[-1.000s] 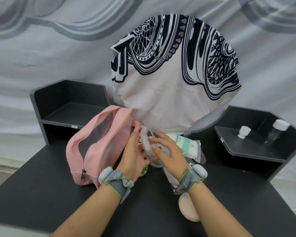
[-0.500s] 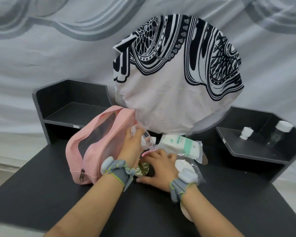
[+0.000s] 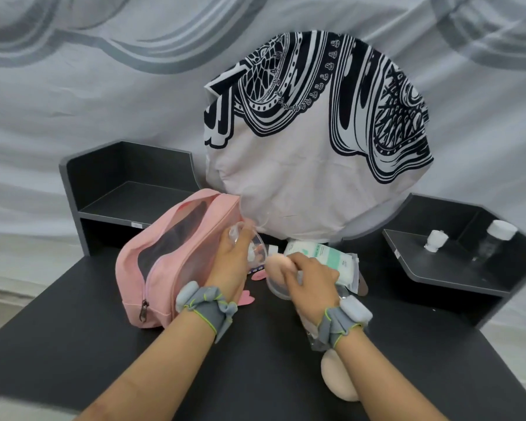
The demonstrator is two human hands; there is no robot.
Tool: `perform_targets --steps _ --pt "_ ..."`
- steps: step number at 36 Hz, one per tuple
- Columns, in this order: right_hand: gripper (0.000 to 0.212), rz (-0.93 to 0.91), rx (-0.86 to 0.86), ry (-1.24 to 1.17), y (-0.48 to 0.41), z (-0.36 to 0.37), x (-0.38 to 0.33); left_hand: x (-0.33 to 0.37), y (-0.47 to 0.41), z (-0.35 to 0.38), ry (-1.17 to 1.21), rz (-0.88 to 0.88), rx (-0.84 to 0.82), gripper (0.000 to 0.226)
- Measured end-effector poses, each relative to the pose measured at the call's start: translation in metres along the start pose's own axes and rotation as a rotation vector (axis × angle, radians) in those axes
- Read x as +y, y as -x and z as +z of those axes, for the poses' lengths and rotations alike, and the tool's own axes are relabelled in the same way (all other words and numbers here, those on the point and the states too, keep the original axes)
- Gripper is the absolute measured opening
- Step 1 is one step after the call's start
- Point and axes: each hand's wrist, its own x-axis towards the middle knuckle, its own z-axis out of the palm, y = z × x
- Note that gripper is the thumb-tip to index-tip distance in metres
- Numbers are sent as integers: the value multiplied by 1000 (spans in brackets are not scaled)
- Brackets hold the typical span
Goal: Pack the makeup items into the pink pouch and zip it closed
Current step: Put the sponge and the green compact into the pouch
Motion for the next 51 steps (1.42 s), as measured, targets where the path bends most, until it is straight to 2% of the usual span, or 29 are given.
perform_targets --steps 4,6,10,13,17,21,25,28,32,35,40,44,49,51 --pt "8 157 185 -320 -5 -13 1 -6 3 1 -41 -2 -32 74" --pt "8 123 232 -377 -4 -19 -6 -9 6 2 -62 -15 -74 71" --pt "13 -19 266 -341 1 -26 -19 -10 15 8 -1 -88 -140 51" --pt "18 -145 312 -249 1 -20 -18 -13 17 10 41 -135 -234 53" --pt "30 -188 350 -170 -1 -11 -12 -16 18 8 101 -194 -274 55" --pt "33 -198 324 -118 -1 -10 -13 -16 18 8 206 -279 -354 60" --pt "40 -210 171 -110 -2 -13 -11 -14 20 5 271 -323 -375 43" --pt "29 -221 76 -86 -1 -18 -9 -17 18 5 320 -344 -353 29" --pt "22 -224 7 -99 1 -23 -6 -18 16 5 373 -357 -359 28" --pt "40 -191 34 -185 3 -24 -6 -20 15 5 404 -344 -337 30" --pt "33 -24 232 -407 -1 -19 0 -18 19 7 399 -340 -348 38" --pt "48 186 212 -578 -7 -25 -2 -16 23 7 301 -393 -396 37" --pt "53 130 215 -709 -8 -23 1 -14 25 6 290 -473 -377 36" --pt "53 76 212 -666 -5 -24 3 -13 25 5 312 -503 -406 46"
